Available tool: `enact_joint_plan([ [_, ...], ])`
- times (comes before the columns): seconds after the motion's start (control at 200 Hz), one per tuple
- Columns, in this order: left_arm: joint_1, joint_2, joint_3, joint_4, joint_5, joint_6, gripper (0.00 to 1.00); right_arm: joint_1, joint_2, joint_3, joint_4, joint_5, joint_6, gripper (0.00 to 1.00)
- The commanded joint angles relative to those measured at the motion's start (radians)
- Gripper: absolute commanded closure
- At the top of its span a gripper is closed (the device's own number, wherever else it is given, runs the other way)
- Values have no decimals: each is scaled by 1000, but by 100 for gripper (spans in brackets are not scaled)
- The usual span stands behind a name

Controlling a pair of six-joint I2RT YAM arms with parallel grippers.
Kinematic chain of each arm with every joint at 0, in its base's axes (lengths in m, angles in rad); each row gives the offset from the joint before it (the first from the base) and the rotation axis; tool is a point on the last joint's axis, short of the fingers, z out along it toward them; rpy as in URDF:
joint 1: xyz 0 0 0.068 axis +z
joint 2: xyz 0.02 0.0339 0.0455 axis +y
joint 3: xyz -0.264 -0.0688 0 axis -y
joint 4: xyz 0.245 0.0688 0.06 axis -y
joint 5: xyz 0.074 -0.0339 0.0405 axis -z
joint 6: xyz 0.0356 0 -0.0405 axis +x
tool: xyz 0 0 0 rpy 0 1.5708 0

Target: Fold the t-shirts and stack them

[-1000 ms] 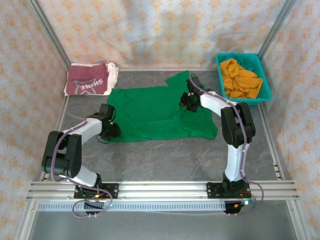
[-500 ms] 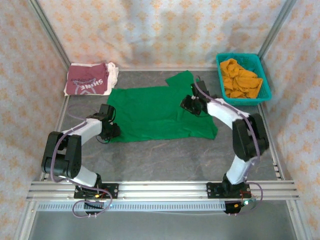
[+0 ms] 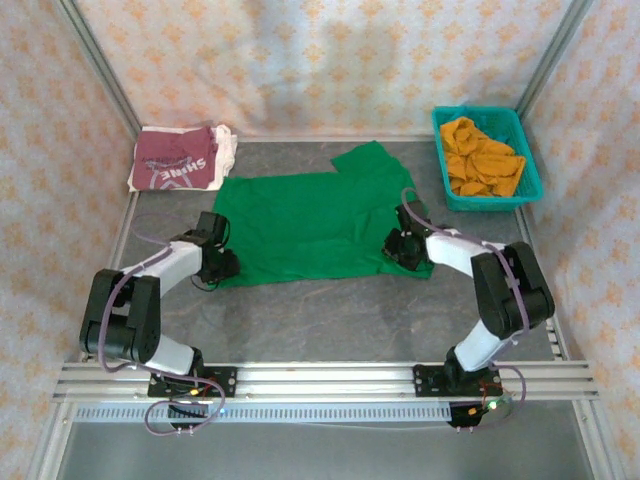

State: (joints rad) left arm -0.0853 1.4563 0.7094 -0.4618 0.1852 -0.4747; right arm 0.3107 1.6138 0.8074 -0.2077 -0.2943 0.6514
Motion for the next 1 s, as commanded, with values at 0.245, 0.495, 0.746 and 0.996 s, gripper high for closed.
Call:
enact_joint_plan([
  [0.245,5,-169,-148,-146,62,-109,73,-23,-328,-303,-95,100,143,77],
  [0.495,-22,-321,-30,-213,121,-122,69,-21,-485,-176,-255,147,87,69],
  [0.746,-20,-31,331,-105,25,11,65,-22,-117,212,-162,110,-87,64],
  [0.996,-20,356,580,5,-37,51,68,-29,348,678,-271,130,-200,67],
])
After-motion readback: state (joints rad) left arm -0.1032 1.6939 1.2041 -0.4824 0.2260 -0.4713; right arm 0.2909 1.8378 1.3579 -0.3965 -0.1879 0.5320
